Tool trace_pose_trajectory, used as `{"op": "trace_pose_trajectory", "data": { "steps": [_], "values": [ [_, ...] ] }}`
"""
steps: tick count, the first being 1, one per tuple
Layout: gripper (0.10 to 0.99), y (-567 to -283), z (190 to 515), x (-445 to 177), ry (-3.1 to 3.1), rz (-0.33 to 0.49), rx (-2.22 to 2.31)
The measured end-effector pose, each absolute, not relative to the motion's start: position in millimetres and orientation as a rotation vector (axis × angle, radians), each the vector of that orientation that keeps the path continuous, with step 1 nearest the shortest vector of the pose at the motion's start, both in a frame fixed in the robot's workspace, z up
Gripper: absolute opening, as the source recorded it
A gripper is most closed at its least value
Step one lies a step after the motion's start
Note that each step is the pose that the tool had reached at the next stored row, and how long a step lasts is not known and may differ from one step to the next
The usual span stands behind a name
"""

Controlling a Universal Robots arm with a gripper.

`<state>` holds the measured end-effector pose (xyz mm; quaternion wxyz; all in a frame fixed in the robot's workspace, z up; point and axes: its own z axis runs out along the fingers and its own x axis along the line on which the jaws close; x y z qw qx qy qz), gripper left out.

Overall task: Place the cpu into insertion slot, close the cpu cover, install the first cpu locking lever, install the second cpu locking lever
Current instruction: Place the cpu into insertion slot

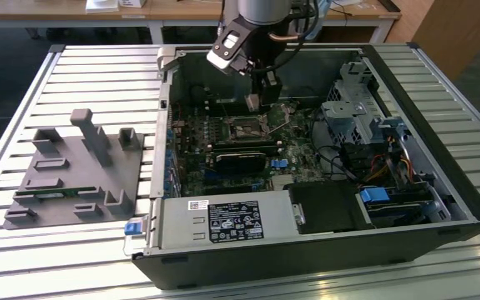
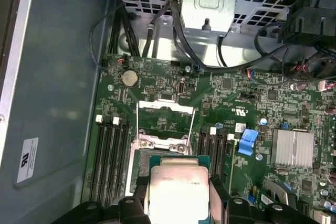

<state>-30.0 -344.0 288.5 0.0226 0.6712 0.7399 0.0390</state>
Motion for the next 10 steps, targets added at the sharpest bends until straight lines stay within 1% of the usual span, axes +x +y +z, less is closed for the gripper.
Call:
{"op": "trace_pose_trajectory", "data": {
  "steps": [10],
  "values": [
    [0.541,-342,277,-30,2.233,0.119,2.139]
  ]
}}
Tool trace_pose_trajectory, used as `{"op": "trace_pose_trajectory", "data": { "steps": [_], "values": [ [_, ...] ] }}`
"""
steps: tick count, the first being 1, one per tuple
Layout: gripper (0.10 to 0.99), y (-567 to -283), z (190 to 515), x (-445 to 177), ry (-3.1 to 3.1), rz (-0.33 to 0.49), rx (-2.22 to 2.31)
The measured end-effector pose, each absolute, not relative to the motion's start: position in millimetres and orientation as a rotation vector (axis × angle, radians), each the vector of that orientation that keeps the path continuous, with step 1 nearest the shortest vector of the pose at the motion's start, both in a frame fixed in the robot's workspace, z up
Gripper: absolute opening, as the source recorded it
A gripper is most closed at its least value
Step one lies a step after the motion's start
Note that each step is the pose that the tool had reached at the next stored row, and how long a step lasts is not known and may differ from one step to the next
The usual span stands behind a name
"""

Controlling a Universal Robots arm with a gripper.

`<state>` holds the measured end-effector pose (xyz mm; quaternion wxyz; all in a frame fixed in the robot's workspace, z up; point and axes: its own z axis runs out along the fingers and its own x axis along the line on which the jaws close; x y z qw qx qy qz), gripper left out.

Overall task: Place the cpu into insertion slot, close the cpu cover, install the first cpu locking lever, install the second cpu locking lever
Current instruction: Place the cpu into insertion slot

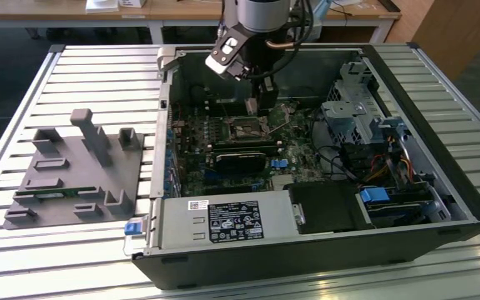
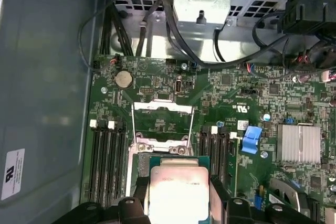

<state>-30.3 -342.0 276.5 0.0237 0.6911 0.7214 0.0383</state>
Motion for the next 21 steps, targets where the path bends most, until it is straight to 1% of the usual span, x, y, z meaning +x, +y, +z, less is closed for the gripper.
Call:
{"op": "trace_pose_trajectory", "data": {
  "steps": [8,21],
  "values": [
    [0.541,-337,267,-34,2.209,0.118,2.162],
    [0.541,-331,244,-40,2.204,0.118,2.167]
  ]
}}
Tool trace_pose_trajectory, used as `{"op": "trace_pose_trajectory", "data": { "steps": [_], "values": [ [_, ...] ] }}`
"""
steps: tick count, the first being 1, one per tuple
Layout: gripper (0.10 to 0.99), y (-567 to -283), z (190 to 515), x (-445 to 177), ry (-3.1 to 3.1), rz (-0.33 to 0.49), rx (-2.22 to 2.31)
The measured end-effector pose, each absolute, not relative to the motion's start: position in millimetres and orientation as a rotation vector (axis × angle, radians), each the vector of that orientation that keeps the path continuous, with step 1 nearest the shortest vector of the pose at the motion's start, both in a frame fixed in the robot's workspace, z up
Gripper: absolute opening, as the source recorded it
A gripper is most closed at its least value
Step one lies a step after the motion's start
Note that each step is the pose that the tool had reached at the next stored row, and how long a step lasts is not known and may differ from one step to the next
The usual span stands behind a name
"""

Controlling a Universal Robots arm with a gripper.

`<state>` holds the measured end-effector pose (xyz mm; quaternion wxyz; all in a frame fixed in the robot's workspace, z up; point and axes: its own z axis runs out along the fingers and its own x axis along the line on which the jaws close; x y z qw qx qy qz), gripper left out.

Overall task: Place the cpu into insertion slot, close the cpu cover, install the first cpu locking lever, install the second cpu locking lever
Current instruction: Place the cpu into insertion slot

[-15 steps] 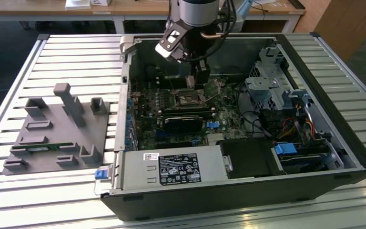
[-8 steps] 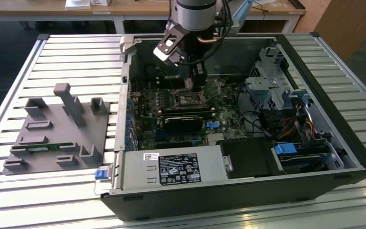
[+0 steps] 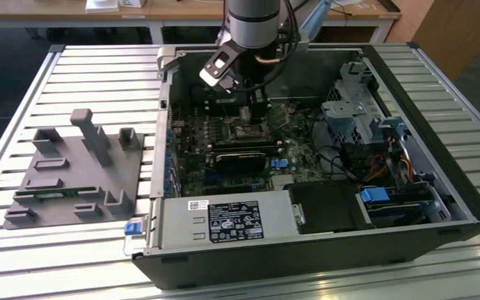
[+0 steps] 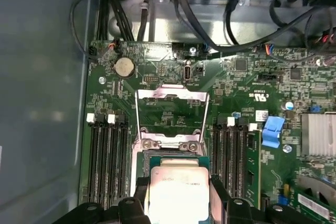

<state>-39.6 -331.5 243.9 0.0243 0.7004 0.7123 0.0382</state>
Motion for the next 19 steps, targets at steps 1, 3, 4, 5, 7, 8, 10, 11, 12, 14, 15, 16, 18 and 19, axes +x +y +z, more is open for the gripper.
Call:
{"op": "trace_pose_trajectory", "data": {
  "steps": [1,3,4,5,7,8,10,11,12,14,15,16,18,19],
  "values": [
    [0.541,-331,242,-40,2.204,0.118,2.167],
    [0.541,-330,238,-40,2.204,0.118,2.167],
    [0.541,-330,237,-41,2.203,0.118,2.167],
    [0.541,-329,235,-41,2.204,0.118,2.167],
    [0.541,-328,231,-42,2.203,0.118,2.167],
    [0.541,-328,230,-42,2.203,0.118,2.168],
    [0.541,-328,227,-42,2.201,0.118,2.17],
    [0.541,-328,226,-43,2.199,0.117,2.172],
    [0.541,-328,225,-43,2.195,0.117,2.176],
    [0.541,-327,223,-44,2.186,0.117,2.184],
    [0.541,-327,221,-45,2.185,0.117,2.185],
    [0.541,-326,219,-45,2.185,0.117,2.185],
    [0.541,-325,216,-45,2.185,0.117,2.185],
    [0.541,-325,215,-45,2.185,0.117,2.185]
  ]
}}
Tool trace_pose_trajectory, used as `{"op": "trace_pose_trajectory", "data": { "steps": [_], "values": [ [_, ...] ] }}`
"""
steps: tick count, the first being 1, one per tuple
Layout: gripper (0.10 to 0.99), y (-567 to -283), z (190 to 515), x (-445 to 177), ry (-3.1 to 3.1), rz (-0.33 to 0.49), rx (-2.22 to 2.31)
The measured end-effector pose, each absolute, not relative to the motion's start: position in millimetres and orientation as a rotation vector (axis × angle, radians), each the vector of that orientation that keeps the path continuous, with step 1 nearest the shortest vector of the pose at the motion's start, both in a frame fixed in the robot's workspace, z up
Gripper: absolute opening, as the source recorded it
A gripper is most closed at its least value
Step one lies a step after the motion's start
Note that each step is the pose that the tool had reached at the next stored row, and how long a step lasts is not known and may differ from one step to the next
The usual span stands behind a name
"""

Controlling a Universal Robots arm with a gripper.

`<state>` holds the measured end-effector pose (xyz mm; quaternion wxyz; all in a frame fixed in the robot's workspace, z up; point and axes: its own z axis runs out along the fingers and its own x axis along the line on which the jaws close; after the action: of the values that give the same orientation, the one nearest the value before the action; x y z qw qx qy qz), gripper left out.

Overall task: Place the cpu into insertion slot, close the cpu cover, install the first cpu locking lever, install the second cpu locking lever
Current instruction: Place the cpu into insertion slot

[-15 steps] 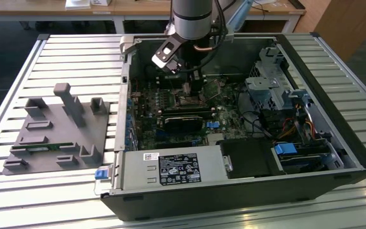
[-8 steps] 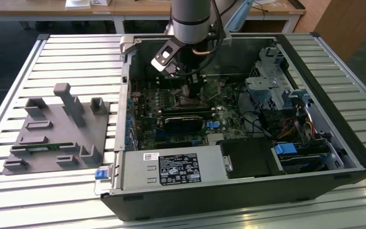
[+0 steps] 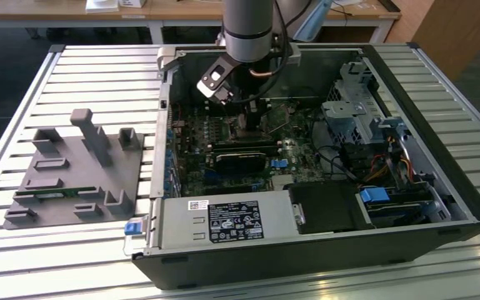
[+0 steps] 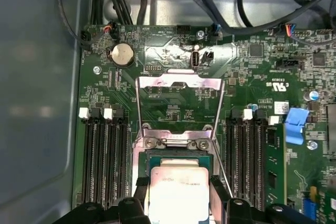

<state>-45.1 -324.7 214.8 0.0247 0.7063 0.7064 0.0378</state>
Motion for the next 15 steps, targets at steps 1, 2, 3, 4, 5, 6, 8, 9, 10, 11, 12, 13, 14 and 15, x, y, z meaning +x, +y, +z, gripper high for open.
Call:
{"op": "trace_pose_trajectory", "data": {
  "steps": [1,2,3,4,5,6,8,9,10,11,12,13,14,15],
  "values": [
    [0.541,-325,214,-45,2.185,0.117,2.185],
    [0.541,-324,213,-45,2.185,0.117,2.185],
    [0.541,-324,212,-45,2.185,0.117,2.185],
    [0.541,-324,211,-45,2.185,0.117,2.185],
    [0.541,-324,209,-45,2.185,0.117,2.185],
    [0.541,-324,208,-45,2.185,0.116,2.185],
    [0.541,-324,207,-46,2.185,0.116,2.185],
    [0.541,-324,206,-46,2.185,0.116,2.185],
    [0.541,-324,206,-46,2.185,0.116,2.185],
    [0.541,-324,205,-47,2.185,0.116,2.185],
    [0.541,-324,204,-47,2.185,0.116,2.185],
    [0.541,-324,204,-47,2.185,0.116,2.184],
    [0.541,-324,203,-47,2.185,0.116,2.184],
    [0.541,-323,202,-47,2.185,0.116,2.185]
  ]
}}
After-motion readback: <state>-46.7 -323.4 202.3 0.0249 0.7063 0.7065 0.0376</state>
